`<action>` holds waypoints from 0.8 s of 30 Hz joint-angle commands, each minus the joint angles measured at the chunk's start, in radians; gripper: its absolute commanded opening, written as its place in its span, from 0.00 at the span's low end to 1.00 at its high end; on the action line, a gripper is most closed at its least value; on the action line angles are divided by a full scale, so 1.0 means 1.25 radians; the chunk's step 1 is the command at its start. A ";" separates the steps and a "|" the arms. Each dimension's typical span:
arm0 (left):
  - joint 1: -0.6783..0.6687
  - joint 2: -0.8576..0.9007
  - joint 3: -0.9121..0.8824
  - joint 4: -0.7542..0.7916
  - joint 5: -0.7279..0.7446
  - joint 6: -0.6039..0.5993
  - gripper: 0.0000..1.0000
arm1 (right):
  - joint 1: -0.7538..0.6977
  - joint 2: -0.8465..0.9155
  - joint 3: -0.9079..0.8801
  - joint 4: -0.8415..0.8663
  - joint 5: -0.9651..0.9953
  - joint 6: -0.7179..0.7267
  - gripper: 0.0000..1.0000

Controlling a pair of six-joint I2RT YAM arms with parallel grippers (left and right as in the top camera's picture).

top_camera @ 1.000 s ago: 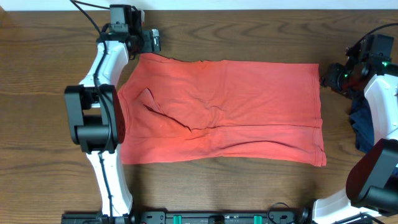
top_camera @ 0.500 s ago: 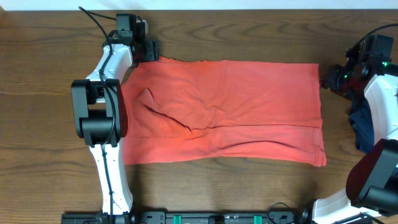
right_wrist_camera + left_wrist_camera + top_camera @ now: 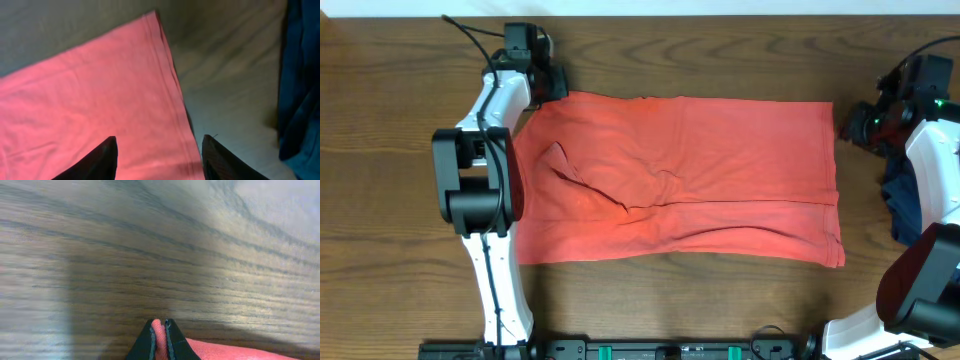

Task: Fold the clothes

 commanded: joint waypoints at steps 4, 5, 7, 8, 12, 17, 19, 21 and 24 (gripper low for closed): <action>0.043 -0.107 0.017 0.005 0.021 -0.122 0.06 | 0.008 0.049 0.008 0.092 0.011 -0.012 0.54; 0.045 -0.113 0.017 0.004 0.026 -0.130 0.06 | 0.012 0.063 0.008 0.113 0.011 -0.012 0.54; 0.047 -0.120 0.017 0.004 0.035 -0.130 0.06 | 0.023 0.095 0.008 0.154 0.011 -0.012 0.54; 0.046 -0.120 0.017 0.002 0.038 -0.130 0.06 | 0.030 0.115 0.008 0.176 0.011 -0.012 0.55; 0.045 -0.119 0.016 -0.026 0.042 -0.130 0.06 | 0.063 0.191 0.008 0.262 0.011 -0.012 0.68; 0.044 -0.119 0.012 -0.051 0.042 -0.129 0.06 | 0.108 0.279 0.009 0.393 0.014 -0.020 0.73; 0.044 -0.119 0.009 -0.058 0.042 -0.129 0.06 | 0.123 0.305 0.009 0.436 0.034 -0.021 0.73; 0.044 -0.119 0.006 -0.065 0.042 -0.129 0.06 | 0.134 0.324 0.009 0.471 0.064 -0.021 0.72; 0.044 -0.118 0.004 -0.076 0.042 -0.128 0.06 | 0.147 0.344 0.009 0.514 0.107 -0.021 0.70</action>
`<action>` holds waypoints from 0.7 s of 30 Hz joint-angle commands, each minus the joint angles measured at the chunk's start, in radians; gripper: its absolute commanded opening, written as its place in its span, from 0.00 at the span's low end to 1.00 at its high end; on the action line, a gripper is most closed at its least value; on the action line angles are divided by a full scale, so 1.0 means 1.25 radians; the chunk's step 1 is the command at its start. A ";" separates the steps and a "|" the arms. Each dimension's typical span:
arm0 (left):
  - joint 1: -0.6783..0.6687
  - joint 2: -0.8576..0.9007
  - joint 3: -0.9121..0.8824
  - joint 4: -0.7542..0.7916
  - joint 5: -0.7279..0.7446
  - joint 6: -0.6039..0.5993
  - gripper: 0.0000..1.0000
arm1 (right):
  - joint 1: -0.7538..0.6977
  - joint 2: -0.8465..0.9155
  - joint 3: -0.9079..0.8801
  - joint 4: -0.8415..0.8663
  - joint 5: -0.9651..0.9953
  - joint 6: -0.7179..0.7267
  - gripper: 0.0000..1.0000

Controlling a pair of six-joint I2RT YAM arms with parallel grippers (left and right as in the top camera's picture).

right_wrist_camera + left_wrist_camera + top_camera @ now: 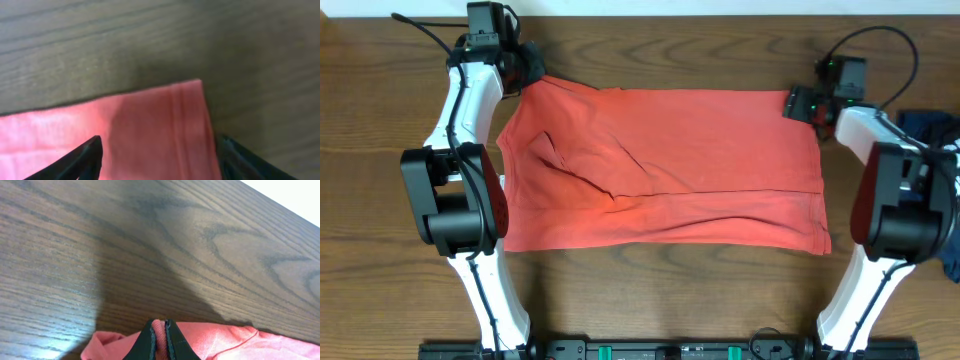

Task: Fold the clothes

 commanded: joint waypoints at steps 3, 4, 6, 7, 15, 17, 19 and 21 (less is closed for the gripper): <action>0.001 -0.005 -0.001 -0.017 0.004 -0.001 0.06 | 0.016 0.031 0.007 0.052 0.077 -0.007 0.68; 0.001 -0.005 -0.001 -0.020 0.004 -0.001 0.06 | 0.016 0.033 0.007 0.057 0.080 -0.007 0.68; 0.001 -0.005 -0.001 -0.022 0.004 -0.001 0.06 | 0.016 0.039 0.007 0.068 0.089 -0.007 0.67; 0.001 -0.005 -0.001 -0.023 0.004 -0.001 0.06 | 0.015 0.043 0.007 0.075 0.090 -0.008 0.66; 0.001 -0.005 -0.001 -0.024 0.004 -0.001 0.06 | 0.016 0.049 0.007 0.115 0.090 -0.007 0.48; 0.001 -0.005 -0.001 -0.024 0.004 -0.001 0.06 | 0.016 0.049 0.007 0.117 0.091 -0.005 0.25; 0.001 -0.005 -0.001 -0.026 0.004 -0.001 0.06 | 0.016 0.049 0.007 0.116 0.098 0.010 0.02; 0.001 -0.005 -0.001 -0.027 0.004 -0.001 0.06 | 0.016 0.049 0.007 0.116 0.099 0.014 0.01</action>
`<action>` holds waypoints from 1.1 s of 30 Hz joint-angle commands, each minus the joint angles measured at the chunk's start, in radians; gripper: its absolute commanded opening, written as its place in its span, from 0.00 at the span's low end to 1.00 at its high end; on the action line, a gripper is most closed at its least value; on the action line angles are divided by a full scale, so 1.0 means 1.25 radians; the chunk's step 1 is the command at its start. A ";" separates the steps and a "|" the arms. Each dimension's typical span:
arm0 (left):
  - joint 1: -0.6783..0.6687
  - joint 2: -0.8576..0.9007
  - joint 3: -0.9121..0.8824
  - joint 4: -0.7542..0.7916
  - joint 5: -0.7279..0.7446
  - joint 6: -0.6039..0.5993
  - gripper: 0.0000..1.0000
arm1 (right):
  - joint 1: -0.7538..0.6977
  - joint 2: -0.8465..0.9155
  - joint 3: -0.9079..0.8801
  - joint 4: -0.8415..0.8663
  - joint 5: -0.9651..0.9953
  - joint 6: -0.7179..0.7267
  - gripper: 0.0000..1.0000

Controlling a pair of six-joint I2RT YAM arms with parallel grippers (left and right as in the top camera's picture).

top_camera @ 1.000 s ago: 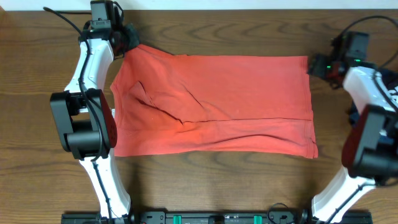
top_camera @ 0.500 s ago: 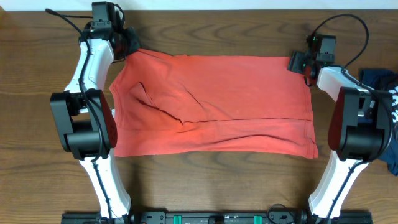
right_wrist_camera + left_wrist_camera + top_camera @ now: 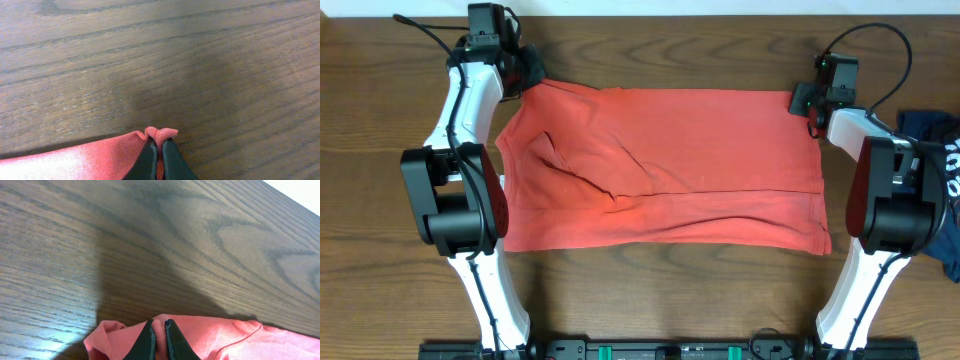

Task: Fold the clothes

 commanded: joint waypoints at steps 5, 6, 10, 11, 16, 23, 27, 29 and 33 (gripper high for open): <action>0.001 -0.005 -0.001 -0.010 0.005 -0.001 0.06 | 0.003 0.010 0.008 -0.002 0.017 0.012 0.01; 0.001 -0.005 -0.001 -0.013 0.005 -0.001 0.06 | 0.001 0.010 0.010 -0.008 0.021 0.012 0.01; 0.001 -0.005 -0.001 -0.030 0.005 -0.001 0.06 | -0.004 -0.002 0.041 -0.077 0.066 0.030 0.01; 0.001 -0.006 0.000 -0.032 0.008 -0.001 0.06 | -0.006 -0.010 0.054 -0.104 0.071 0.029 0.01; 0.002 -0.024 0.000 -0.060 0.008 -0.001 0.06 | -0.020 -0.061 0.141 -0.285 0.075 0.030 0.01; 0.014 -0.094 0.000 -0.207 0.008 -0.001 0.06 | -0.037 -0.139 0.247 -0.584 0.078 0.030 0.01; 0.042 -0.132 0.000 -0.337 0.008 -0.001 0.06 | -0.048 -0.189 0.255 -0.718 0.078 0.035 0.01; 0.061 -0.143 0.000 -0.394 0.008 -0.001 0.06 | -0.054 -0.211 0.255 -0.775 0.078 0.039 0.01; 0.093 -0.148 -0.001 -0.519 0.008 -0.001 0.06 | -0.058 -0.241 0.255 -0.893 0.068 0.039 0.01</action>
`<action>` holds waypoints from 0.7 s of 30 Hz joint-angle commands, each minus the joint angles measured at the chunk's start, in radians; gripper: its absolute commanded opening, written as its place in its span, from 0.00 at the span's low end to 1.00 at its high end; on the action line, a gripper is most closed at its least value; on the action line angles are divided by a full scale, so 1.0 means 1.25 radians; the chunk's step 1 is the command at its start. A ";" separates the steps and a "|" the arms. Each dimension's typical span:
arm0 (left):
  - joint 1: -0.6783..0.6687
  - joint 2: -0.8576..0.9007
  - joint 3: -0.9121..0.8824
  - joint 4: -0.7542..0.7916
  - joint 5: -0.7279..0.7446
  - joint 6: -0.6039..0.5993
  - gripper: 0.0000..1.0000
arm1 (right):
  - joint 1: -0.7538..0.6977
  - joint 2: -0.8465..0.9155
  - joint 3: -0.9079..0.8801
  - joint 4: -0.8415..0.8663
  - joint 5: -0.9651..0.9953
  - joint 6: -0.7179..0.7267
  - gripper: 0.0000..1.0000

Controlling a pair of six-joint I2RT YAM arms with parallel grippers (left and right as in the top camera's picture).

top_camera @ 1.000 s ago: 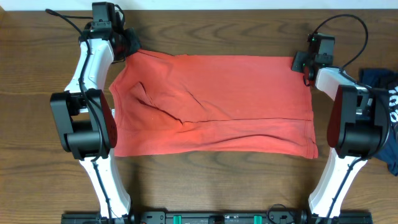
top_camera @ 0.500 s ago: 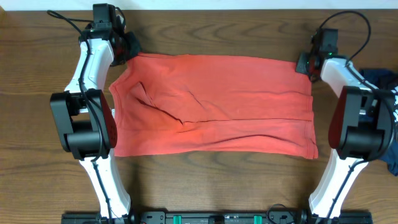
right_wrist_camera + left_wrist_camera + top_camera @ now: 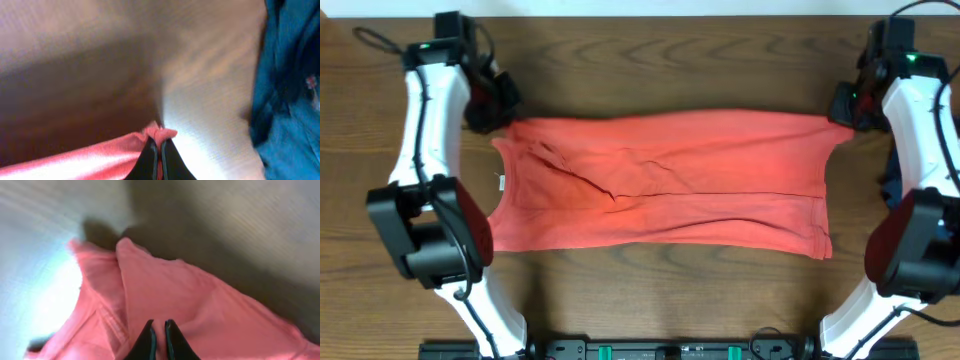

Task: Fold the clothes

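A red garment (image 3: 665, 180) is stretched wide across the wooden table, its far edge pulled taut between both arms. My left gripper (image 3: 503, 122) is shut on the garment's far left corner; in the left wrist view its fingertips (image 3: 159, 330) pinch red cloth (image 3: 200, 300). My right gripper (image 3: 842, 118) is shut on the far right corner, and the right wrist view has a small red fold (image 3: 159, 134) nipped between its fingers. The near edge of the garment lies on the table.
A dark blue piece of clothing (image 3: 892, 185) lies at the right table edge behind my right arm, also in the right wrist view as blue cloth (image 3: 290, 95). Bare wooden table (image 3: 660, 300) lies in front of the red garment.
Both grippers moved outward and toward the near side, still shut on the far corners. The garment's far edge came with them and is now stretched tighter and wider.
At first my left gripper held the far left corner while the right hung open over the far right corner. The right then sat at that corner and was shut on it. Now both corners are drawn apart and the far edge sits nearer.
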 commanded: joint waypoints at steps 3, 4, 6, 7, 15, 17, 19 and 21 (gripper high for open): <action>0.038 0.000 0.000 -0.117 -0.008 0.021 0.06 | -0.009 -0.027 0.008 -0.120 0.004 0.014 0.01; 0.040 0.000 0.000 -0.140 -0.008 0.036 0.06 | -0.010 -0.027 0.007 -0.156 -0.007 0.014 0.01; 0.040 0.000 0.000 -0.162 -0.009 0.049 0.06 | -0.009 -0.027 0.006 -0.197 -0.010 0.014 0.01; 0.040 0.000 0.000 -0.171 -0.009 0.052 0.06 | -0.009 -0.027 0.005 -0.215 -0.014 0.014 0.01; 0.040 0.000 -0.027 -0.200 -0.051 0.063 0.06 | -0.009 -0.027 0.002 -0.339 -0.046 0.014 0.01; 0.040 0.000 -0.051 -0.200 -0.056 0.063 0.06 | -0.009 -0.027 -0.001 -0.353 -0.046 0.003 0.01; 0.040 0.000 -0.075 -0.199 -0.067 0.063 0.06 | -0.009 -0.027 -0.010 -0.358 -0.045 -0.004 0.01; 0.040 0.000 -0.103 -0.199 -0.094 0.063 0.06 | -0.009 -0.027 -0.030 -0.358 -0.044 -0.005 0.01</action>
